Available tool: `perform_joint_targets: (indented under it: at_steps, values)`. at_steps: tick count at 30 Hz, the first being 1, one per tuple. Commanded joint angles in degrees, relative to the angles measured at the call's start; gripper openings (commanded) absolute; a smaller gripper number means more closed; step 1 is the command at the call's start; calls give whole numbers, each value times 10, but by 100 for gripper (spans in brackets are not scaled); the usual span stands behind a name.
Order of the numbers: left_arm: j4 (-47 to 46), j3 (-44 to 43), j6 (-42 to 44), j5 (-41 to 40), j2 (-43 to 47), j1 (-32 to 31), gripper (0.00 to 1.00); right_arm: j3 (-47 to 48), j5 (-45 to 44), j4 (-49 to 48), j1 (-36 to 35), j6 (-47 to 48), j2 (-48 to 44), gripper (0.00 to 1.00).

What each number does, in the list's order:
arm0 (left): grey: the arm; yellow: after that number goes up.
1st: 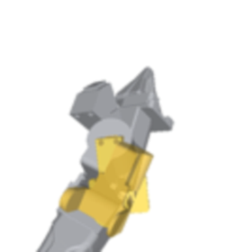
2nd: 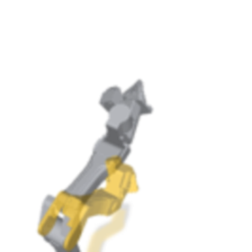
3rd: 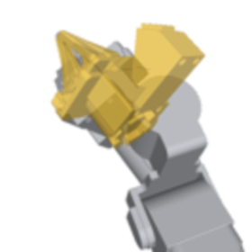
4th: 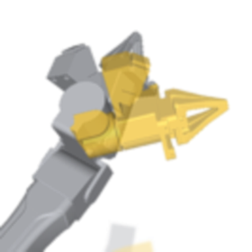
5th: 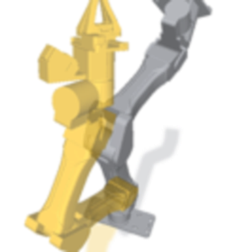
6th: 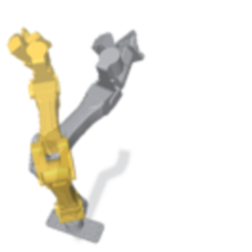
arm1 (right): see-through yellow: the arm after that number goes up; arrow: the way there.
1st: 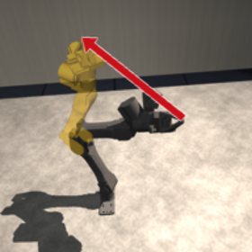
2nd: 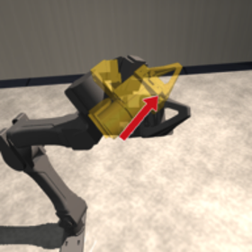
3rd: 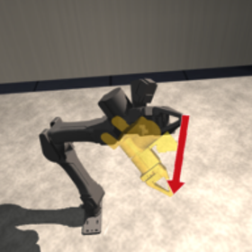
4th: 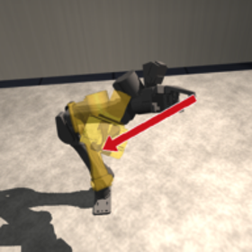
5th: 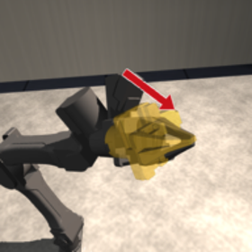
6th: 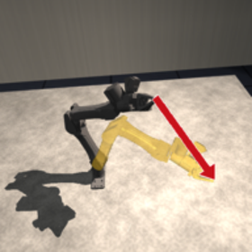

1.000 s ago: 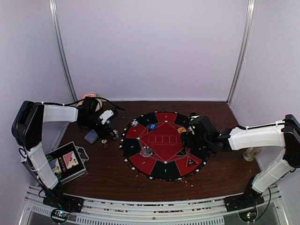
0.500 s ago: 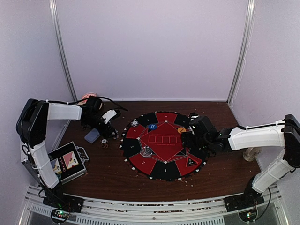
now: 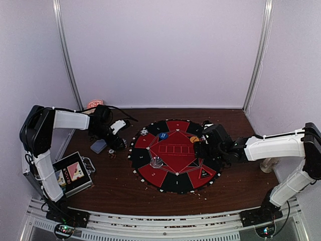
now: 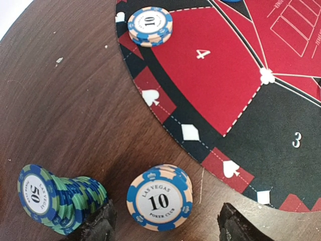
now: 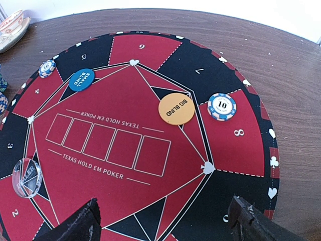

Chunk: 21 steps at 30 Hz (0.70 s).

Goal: Distribute texas hold em gaming equipment
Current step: Pick up the pile of poker chips from the pile of poker chips.

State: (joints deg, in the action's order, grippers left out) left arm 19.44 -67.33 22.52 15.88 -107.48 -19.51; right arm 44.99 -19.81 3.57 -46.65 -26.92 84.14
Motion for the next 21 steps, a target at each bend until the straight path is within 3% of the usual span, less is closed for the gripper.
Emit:
perform_joint_targets:
  at_steps: [1, 21]
  values:
    - [-18, -20, -4, -11, -16, -2, 72, 12, -15, -3, -5, 4, 1, 89]
    - [-20, -34, -3, 1, -33, -2, 54, 13, -13, -4, -5, 5, 4, 89]
